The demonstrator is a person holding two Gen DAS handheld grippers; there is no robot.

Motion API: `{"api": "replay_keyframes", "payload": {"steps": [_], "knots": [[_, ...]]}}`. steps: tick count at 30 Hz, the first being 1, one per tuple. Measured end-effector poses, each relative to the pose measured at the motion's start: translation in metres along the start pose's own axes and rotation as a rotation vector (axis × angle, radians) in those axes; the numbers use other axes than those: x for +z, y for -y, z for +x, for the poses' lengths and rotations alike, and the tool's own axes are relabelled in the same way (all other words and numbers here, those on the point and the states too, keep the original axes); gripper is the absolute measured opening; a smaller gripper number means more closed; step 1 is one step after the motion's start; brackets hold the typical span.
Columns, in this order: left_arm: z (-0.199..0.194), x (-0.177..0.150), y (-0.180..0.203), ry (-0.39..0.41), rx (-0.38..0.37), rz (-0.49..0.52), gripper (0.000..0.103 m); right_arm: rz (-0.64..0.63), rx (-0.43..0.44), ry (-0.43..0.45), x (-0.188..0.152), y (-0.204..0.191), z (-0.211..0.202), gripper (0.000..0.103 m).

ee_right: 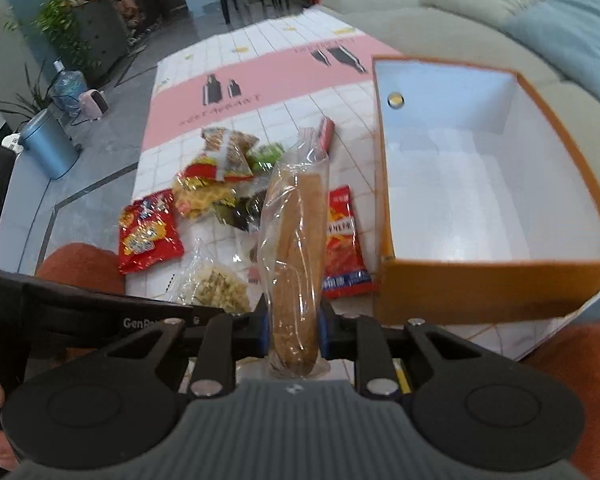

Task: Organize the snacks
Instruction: 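Carry both bags into the orange box and open both tools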

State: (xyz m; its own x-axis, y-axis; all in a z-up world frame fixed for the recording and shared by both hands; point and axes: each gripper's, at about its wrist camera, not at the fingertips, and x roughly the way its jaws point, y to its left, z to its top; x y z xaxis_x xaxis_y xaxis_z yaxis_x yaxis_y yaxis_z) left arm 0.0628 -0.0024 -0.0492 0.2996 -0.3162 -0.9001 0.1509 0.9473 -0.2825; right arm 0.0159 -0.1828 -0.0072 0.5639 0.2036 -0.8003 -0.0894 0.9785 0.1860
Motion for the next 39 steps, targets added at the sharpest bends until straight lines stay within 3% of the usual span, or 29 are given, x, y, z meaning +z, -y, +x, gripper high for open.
{"api": "replay_keyframes", "payload": {"steps": [6,11,19,26,30,39], "knots": [[-0.042,0.015,0.013,0.086,-0.004,0.025,0.024,-0.048,0.02,0.075,0.019,-0.006,-0.033,0.019],[-0.073,0.039,0.035,0.168,-0.059,0.056,0.024,-0.064,0.044,0.151,0.044,0.0,-0.061,0.019],[-0.082,0.095,0.08,0.265,-0.171,0.102,0.024,-0.057,-0.068,0.263,0.092,0.046,-0.087,0.019],[-0.038,0.147,0.121,0.258,-0.22,0.132,0.024,0.038,-0.132,0.202,0.125,0.111,-0.057,0.019],[0.003,0.171,0.136,0.19,-0.223,0.137,0.024,0.079,-0.13,0.154,0.132,0.14,-0.025,0.019],[0.083,0.193,0.145,0.074,-0.07,0.141,0.024,0.168,-0.068,0.046,0.14,0.175,0.047,0.019]]}}
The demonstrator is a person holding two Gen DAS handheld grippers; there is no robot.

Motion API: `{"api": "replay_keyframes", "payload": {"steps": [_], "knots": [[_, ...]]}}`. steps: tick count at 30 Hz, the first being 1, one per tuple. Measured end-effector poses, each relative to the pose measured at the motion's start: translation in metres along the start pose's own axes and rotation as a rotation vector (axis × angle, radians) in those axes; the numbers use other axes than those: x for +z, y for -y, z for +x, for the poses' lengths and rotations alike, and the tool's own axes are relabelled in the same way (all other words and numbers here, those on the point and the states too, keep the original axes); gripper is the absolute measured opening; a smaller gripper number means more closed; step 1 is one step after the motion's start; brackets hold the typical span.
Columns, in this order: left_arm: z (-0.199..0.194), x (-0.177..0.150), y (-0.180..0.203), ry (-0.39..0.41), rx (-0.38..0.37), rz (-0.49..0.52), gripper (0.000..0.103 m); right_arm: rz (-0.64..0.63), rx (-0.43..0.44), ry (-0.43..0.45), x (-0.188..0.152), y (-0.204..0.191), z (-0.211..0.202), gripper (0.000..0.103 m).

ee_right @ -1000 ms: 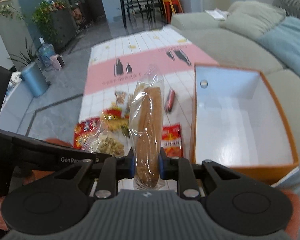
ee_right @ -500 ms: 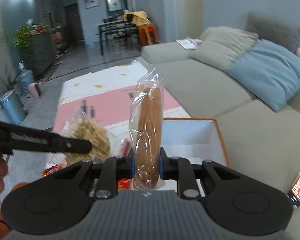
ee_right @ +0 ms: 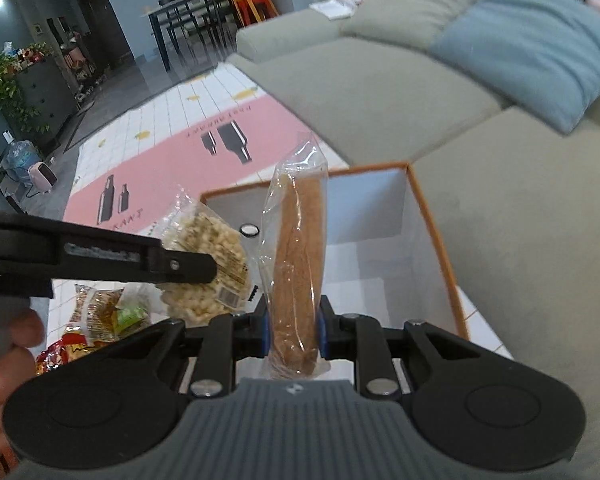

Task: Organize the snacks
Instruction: 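Carry both bags into the orange box and open both tools, then grasp the red snack bag with the left tool while the right grasps the brown pastry bag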

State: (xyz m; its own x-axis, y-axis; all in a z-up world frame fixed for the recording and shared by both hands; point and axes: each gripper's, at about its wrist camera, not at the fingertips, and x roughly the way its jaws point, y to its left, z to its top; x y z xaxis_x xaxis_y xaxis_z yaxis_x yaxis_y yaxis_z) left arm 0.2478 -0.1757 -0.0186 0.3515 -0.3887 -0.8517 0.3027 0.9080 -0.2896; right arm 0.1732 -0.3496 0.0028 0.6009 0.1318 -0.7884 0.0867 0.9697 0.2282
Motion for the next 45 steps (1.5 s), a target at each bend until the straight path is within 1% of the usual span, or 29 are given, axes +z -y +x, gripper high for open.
{"api": "replay_keyframes", "payload": {"steps": [3,5,6,9,12,13,14,17,19,20,21,24,25,29,30,32,34,37,41,45], "knots": [[0.014,0.006,-0.002,-0.018,0.046,0.016,0.024,0.026,0.036,-0.032,-0.005,0.004,0.015,0.019],[0.021,0.008,0.002,-0.031,0.094,0.043,0.024,0.039,0.056,-0.042,-0.004,0.006,0.024,0.019],[0.022,0.009,0.005,-0.02,0.102,0.061,0.024,0.045,0.065,-0.046,-0.004,0.008,0.029,0.019],[0.029,0.013,0.013,-0.021,0.147,0.1,0.024,0.054,0.075,-0.065,-0.004,0.011,0.04,0.02],[0.039,0.015,0.021,-0.049,0.189,0.125,0.025,0.065,0.079,-0.081,-0.006,0.015,0.048,0.02],[0.042,0.015,0.023,-0.055,0.206,0.137,0.028,0.064,0.078,-0.085,-0.007,0.015,0.049,0.02],[0.044,0.014,0.025,-0.049,0.212,0.153,0.028,0.063,0.075,-0.085,-0.007,0.015,0.05,0.02],[0.045,0.014,0.027,-0.047,0.209,0.158,0.03,0.051,0.058,-0.085,-0.007,0.016,0.05,0.02],[0.045,0.014,0.024,-0.047,0.187,0.146,0.034,0.036,0.034,-0.086,-0.007,0.015,0.051,0.022],[0.043,0.015,0.022,-0.048,0.174,0.138,0.035,0.029,0.02,-0.087,-0.007,0.015,0.051,0.023],[0.041,0.015,0.02,-0.047,0.165,0.129,0.038,0.016,0.001,-0.088,-0.007,0.014,0.051,0.024],[0.028,0.013,0.015,-0.034,0.126,0.108,0.041,-0.035,-0.063,-0.088,-0.009,0.01,0.051,0.029],[0.023,0.012,0.014,-0.027,0.119,0.104,0.044,-0.059,-0.089,-0.087,-0.01,0.007,0.05,0.031],[-0.003,0.005,0.008,0.016,0.078,0.089,0.045,-0.158,-0.195,-0.075,-0.012,0.0,0.049,0.032],[-0.01,0.003,0.006,0.025,0.075,0.085,0.046,-0.174,-0.2,-0.074,-0.012,-0.001,0.049,0.031],[-0.021,-0.002,0.001,0.039,0.083,0.074,0.046,-0.176,-0.183,-0.089,-0.011,0.0,0.05,0.032],[-0.029,-0.006,-0.007,0.037,0.1,0.058,0.046,-0.162,-0.164,-0.118,-0.012,0.002,0.055,0.032],[-0.039,-0.016,-0.018,0.032,0.138,0.043,0.046,-0.128,-0.173,-0.141,-0.014,0.005,0.059,0.032],[-0.055,-0.031,-0.031,0.039,0.183,0.036,0.046,-0.121,-0.155,-0.127,-0.02,-0.004,0.049,0.032],[-0.073,-0.046,-0.041,0.037,0.18,0.015,0.046,-0.145,-0.141,-0.109,-0.027,-0.023,0.033,0.032]]}}
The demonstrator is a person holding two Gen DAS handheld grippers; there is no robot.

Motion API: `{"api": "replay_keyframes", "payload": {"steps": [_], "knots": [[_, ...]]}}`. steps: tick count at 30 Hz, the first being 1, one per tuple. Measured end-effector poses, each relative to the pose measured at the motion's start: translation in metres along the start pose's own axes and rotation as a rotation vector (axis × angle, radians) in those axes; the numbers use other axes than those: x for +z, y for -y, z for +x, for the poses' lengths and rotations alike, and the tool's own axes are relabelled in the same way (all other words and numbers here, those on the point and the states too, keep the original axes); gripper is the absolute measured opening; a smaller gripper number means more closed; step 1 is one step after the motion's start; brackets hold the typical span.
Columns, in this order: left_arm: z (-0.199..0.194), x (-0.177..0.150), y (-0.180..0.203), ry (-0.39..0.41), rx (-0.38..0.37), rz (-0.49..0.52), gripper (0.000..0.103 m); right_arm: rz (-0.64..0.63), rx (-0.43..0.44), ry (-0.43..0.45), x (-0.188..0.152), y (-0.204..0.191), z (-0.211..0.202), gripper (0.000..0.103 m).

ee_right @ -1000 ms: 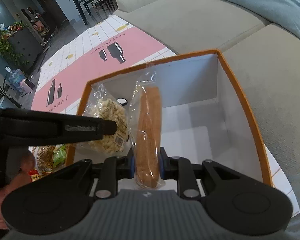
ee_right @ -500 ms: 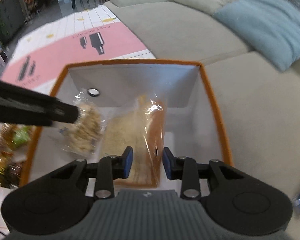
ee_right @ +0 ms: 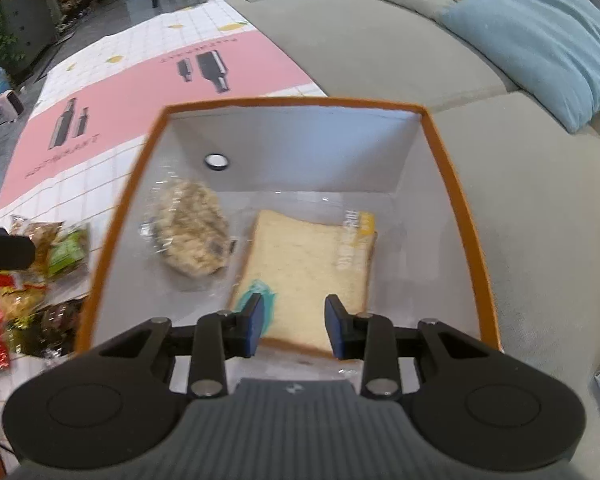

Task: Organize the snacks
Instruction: 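Grasp the red snack bag with the left tool while the right grasps the brown pastry bag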

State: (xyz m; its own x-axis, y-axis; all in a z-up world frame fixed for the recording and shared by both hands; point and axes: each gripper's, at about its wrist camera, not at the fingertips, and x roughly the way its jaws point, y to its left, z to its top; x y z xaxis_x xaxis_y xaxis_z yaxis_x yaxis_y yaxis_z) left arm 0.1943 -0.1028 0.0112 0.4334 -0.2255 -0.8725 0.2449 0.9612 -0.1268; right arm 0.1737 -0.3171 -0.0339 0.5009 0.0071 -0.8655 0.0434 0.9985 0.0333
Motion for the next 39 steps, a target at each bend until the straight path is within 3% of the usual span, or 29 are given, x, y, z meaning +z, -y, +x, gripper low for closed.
{"api": "replay_keyframes", "payload": {"steps": [3,5,11,13,19,25,31,39], "knots": [[-0.015,-0.01,-0.004,0.017,0.0,-0.001,0.049,-0.013,0.016,0.018,-0.005,-0.015,-0.017,0.034],[-0.027,-0.016,-0.006,0.031,-0.002,0.0,0.05,-0.024,0.019,0.034,-0.007,-0.024,-0.029,0.042],[-0.056,-0.037,-0.015,0.084,0.001,0.008,0.051,-0.059,0.034,0.076,-0.021,-0.055,-0.063,0.049],[-0.065,-0.046,-0.021,0.104,-0.012,0.003,0.056,-0.069,0.044,0.096,-0.03,-0.067,-0.074,0.053],[-0.084,-0.073,-0.047,0.133,-0.025,-0.007,0.061,-0.071,0.086,0.169,-0.061,-0.097,-0.102,0.054],[-0.087,-0.101,-0.074,0.111,-0.006,-0.009,0.061,-0.051,0.162,0.252,-0.098,-0.119,-0.114,0.054],[-0.073,-0.12,-0.105,0.071,0.045,-0.057,0.061,-0.079,0.223,0.213,-0.119,-0.144,-0.1,0.054],[-0.037,-0.12,-0.155,0.009,0.11,-0.273,0.066,-0.09,0.23,0.136,-0.122,-0.165,-0.067,0.059]]}}
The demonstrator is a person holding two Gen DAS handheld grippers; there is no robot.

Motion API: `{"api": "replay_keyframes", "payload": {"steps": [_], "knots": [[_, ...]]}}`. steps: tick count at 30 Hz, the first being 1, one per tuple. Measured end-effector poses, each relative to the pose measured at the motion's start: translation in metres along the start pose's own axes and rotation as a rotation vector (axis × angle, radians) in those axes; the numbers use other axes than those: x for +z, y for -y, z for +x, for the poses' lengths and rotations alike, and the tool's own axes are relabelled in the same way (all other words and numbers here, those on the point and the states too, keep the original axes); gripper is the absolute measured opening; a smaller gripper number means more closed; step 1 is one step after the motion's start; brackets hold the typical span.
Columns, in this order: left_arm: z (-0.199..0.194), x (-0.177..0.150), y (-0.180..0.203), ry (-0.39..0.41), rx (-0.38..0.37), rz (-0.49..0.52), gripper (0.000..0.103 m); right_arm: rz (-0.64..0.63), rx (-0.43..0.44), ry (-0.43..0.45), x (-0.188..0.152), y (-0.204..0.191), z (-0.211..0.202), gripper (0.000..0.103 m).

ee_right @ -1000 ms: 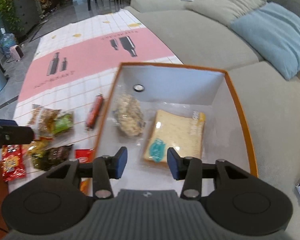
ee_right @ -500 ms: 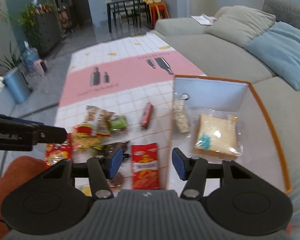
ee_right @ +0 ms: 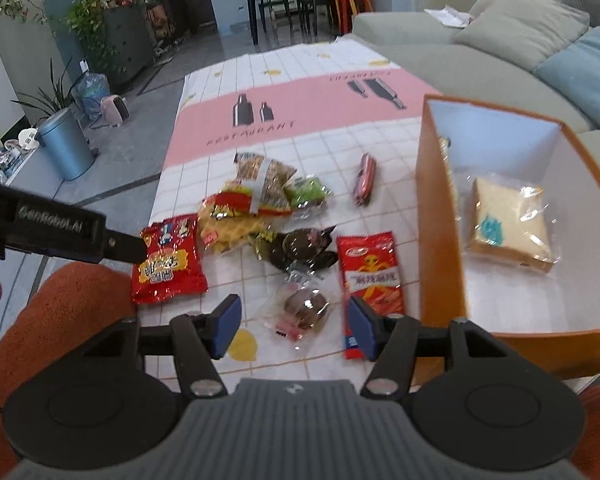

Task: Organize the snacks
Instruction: 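Grasp the red snack bag with the left tool while the right grasps the brown pastry bag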

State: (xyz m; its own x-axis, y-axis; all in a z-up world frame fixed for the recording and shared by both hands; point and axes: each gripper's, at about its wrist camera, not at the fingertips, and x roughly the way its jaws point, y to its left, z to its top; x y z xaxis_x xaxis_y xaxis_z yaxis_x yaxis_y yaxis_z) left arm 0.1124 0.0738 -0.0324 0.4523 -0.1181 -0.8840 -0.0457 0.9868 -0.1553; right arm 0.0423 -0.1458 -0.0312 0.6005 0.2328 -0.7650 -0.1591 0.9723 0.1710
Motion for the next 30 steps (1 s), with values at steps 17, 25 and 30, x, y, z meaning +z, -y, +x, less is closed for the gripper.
{"api": "replay_keyframes", "payload": {"steps": [17,25,30], "knots": [[0.08,0.017,-0.026,-0.093,0.163,-0.105,0.075,0.054,0.025,-0.156,0.013,0.001,0.079,0.071],[0.092,0.021,-0.027,-0.081,0.134,-0.145,0.095,0.057,0.001,-0.183,0.016,0.006,0.101,0.071],[0.101,0.023,-0.025,-0.091,0.127,-0.143,0.096,0.05,-0.013,-0.191,0.015,0.007,0.109,0.071]]}}
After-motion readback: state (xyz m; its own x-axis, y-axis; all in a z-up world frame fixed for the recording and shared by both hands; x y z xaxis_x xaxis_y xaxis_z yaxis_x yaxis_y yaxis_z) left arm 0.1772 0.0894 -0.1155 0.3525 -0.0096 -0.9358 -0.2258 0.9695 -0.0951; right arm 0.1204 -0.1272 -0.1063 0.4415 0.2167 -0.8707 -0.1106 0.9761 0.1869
